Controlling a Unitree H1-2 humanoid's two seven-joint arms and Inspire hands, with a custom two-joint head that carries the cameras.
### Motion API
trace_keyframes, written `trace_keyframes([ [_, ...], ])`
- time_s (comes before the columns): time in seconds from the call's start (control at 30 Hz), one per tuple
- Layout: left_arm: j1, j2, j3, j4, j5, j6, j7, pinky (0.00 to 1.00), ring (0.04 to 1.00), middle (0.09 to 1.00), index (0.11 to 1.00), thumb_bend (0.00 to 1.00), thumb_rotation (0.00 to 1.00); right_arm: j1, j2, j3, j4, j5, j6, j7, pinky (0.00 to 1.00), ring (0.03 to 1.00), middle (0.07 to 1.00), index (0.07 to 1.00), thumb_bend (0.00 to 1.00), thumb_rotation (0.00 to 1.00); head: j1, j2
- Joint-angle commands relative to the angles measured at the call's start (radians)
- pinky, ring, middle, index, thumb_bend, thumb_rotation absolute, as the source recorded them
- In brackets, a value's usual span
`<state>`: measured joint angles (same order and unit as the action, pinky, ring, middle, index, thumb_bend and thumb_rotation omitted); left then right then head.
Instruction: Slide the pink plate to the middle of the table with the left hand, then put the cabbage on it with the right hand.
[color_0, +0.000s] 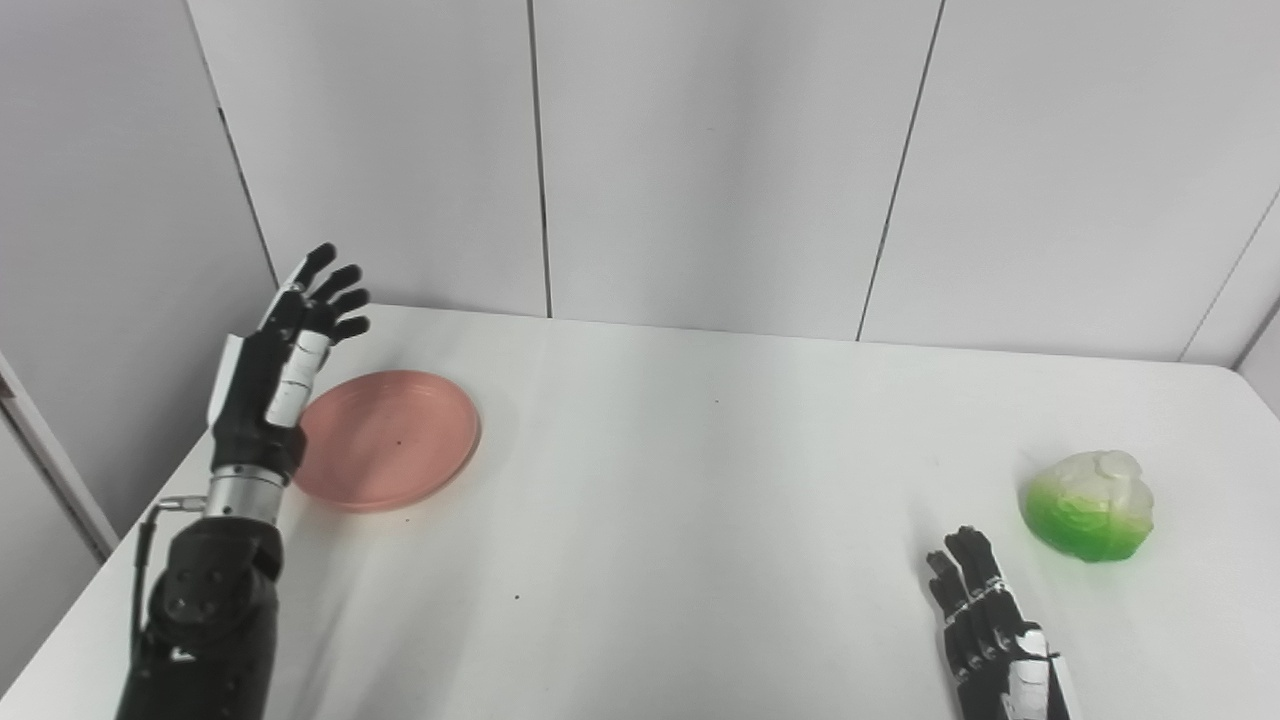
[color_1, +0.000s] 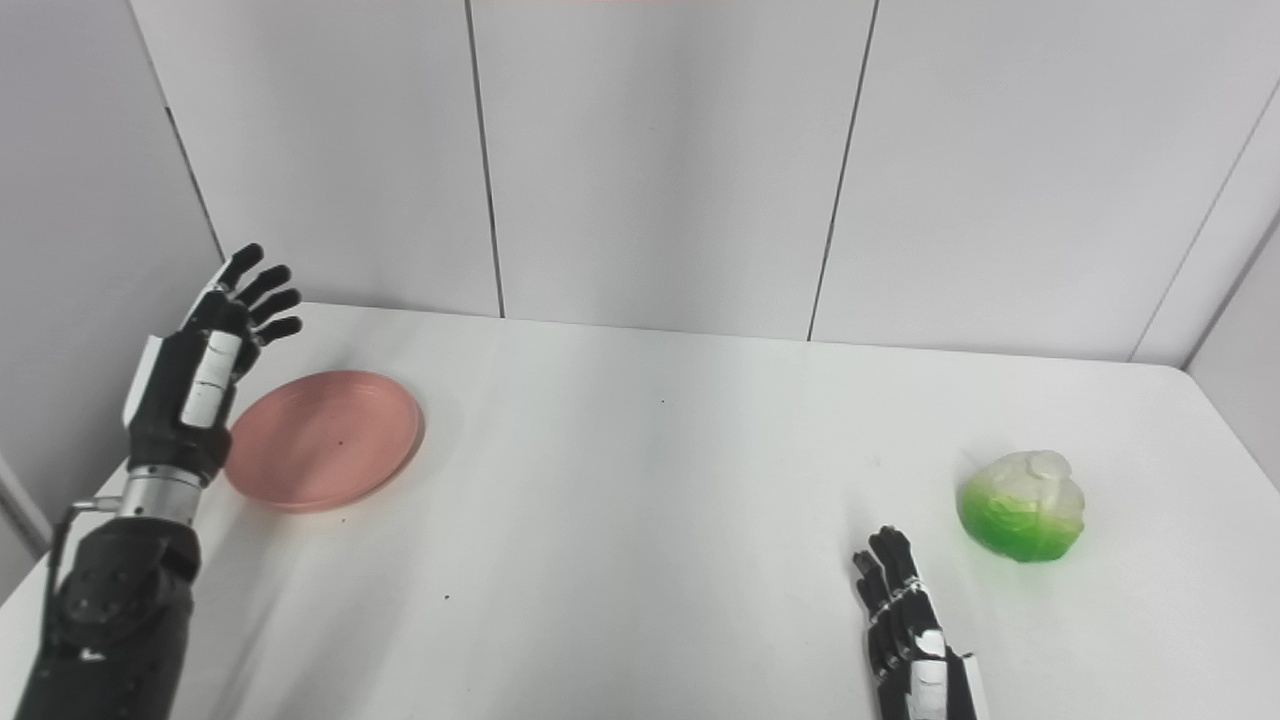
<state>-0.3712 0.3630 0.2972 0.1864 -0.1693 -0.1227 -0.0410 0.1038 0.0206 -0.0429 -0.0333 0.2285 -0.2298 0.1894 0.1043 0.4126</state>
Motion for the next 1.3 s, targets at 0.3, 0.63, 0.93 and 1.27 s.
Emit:
trace_keyframes([
  [0.3, -0.239, 0.099, 0.040, 0.453, -0.033, -0.183, -0.014, 0.79, 0.853, 0.878, 0.834, 0.90, 0.83, 0.036, -0.020, -0.002, 0.058, -0.006, 0.000, -0.003, 1.00, 0.946, 0.958, 0.929, 0.85, 0.99, -0.010, 0.004],
  [0.63, -0.339, 0.129, 0.066, 0.796, -0.106, -0.290, -0.091, 0.76, 0.856, 0.869, 0.832, 0.91, 0.78, 0.041, -0.021, -0.003, 0.049, -0.016, 0.001, -0.009, 1.00, 0.938, 0.952, 0.923, 0.87, 0.98, -0.023, 0.016],
  [0.93, -0.367, 0.139, 0.074, 0.996, -0.165, -0.320, -0.184, 0.79, 0.835, 0.822, 0.796, 0.97, 0.74, 0.056, -0.021, -0.003, 0.023, -0.020, 0.016, -0.016, 0.98, 0.918, 0.938, 0.913, 0.87, 0.97, -0.032, 0.031],
  [1.27, -0.350, 0.138, 0.060, 1.050, -0.164, -0.302, -0.191, 0.77, 0.816, 0.791, 0.773, 0.92, 0.76, 0.062, -0.028, -0.001, 0.008, -0.009, 0.026, -0.008, 1.00, 0.932, 0.946, 0.921, 0.86, 0.97, -0.043, 0.049],
])
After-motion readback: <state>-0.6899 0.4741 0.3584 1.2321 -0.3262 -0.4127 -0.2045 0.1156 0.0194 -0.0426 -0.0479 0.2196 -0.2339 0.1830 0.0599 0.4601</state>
